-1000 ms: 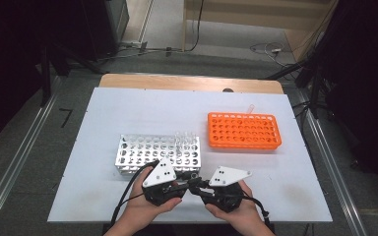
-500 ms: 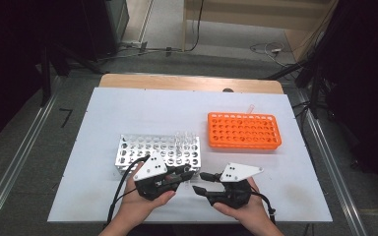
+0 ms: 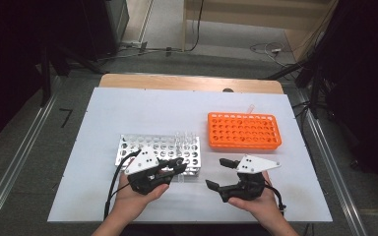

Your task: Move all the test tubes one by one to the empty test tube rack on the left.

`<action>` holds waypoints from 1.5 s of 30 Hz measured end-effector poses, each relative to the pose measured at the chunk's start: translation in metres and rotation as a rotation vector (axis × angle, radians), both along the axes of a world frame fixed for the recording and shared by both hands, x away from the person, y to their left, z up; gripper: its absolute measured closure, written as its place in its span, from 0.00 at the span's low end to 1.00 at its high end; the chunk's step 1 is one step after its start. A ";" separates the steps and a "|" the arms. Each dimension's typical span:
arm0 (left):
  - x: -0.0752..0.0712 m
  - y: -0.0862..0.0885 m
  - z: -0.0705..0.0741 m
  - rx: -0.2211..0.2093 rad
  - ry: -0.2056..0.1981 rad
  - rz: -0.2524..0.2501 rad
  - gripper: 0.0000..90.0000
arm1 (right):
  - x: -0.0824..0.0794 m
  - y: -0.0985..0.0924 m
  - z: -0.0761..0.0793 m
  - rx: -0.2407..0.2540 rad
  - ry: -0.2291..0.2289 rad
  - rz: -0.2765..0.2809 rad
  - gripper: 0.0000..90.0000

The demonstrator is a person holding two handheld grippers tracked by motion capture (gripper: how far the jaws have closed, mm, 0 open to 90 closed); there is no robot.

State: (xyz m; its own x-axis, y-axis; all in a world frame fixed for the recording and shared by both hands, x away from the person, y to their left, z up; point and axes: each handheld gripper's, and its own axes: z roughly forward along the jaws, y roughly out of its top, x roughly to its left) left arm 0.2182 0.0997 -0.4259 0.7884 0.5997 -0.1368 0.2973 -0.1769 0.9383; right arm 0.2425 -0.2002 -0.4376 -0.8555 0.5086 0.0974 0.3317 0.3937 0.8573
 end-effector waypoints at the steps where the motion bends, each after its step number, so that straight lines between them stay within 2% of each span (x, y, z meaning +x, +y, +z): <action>1: 0.001 0.001 0.000 -0.001 0.000 0.002 0.84 | 0.002 -0.003 0.000 0.004 -0.004 0.001 0.14; 8: 0.007 0.009 0.004 -0.004 -0.005 0.027 0.84 | 0.013 -0.019 0.001 0.026 0.007 -0.033 0.07; 17: 0.018 0.020 0.013 -0.013 -0.021 0.066 0.84 | 0.020 -0.033 -0.003 0.020 -0.003 -0.081 0.07; 24: 0.027 0.028 0.022 -0.006 -0.028 0.089 0.84 | 0.026 -0.047 -0.004 0.043 -0.007 -0.112 0.07; 34: 0.047 0.038 0.030 -0.023 -0.033 0.138 0.84 | 0.035 -0.066 -0.007 0.046 -0.015 -0.161 0.07; 45: 0.070 0.042 0.034 -0.015 -0.039 0.190 0.84 | 0.041 -0.079 -0.009 0.052 -0.012 -0.191 0.07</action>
